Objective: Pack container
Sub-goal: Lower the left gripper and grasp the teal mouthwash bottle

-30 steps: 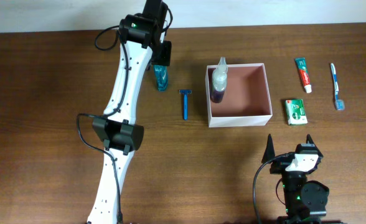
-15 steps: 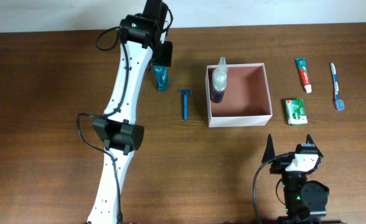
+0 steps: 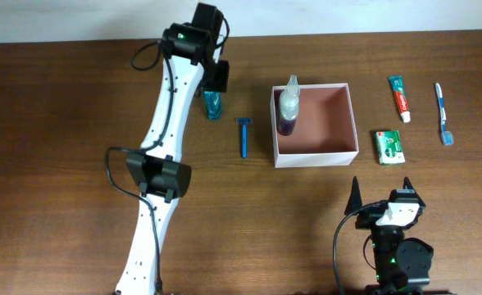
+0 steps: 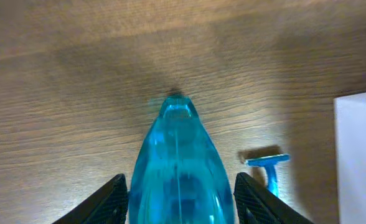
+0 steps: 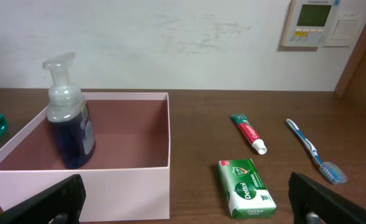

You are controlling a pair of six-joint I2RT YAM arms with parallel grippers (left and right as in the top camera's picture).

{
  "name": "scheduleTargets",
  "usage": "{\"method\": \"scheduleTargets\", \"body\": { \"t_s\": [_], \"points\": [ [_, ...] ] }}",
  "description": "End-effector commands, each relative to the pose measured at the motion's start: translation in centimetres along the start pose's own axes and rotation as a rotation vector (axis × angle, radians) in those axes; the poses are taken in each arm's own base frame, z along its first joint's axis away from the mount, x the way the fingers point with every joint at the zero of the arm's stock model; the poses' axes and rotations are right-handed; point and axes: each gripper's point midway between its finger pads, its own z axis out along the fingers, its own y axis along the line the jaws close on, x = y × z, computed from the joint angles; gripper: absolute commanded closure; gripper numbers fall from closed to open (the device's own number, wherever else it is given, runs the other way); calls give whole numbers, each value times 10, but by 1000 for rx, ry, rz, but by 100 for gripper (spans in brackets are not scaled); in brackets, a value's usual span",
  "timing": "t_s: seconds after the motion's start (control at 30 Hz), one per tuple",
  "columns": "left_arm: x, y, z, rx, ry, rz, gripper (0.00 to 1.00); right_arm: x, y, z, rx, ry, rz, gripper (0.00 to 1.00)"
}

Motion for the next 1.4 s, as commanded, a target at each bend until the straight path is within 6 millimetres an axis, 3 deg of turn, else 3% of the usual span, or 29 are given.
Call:
{"method": "scheduleTargets", "body": {
  "t_s": [0.0, 1.1, 1.2, 1.37],
  "points": [
    [3, 0, 11, 1, 19, 9, 44, 2, -1, 0, 11, 4, 0, 1],
    [-8, 3, 4, -19, -32, 8, 44, 2, -1, 0, 12, 4, 0, 1],
    [-8, 3, 4, -19, -32, 8, 56, 2, -1, 0, 12, 4, 0, 1],
    [-8, 3, 4, -19, -32, 8, 56, 2, -1, 0, 12, 4, 0, 1]
  ]
}}
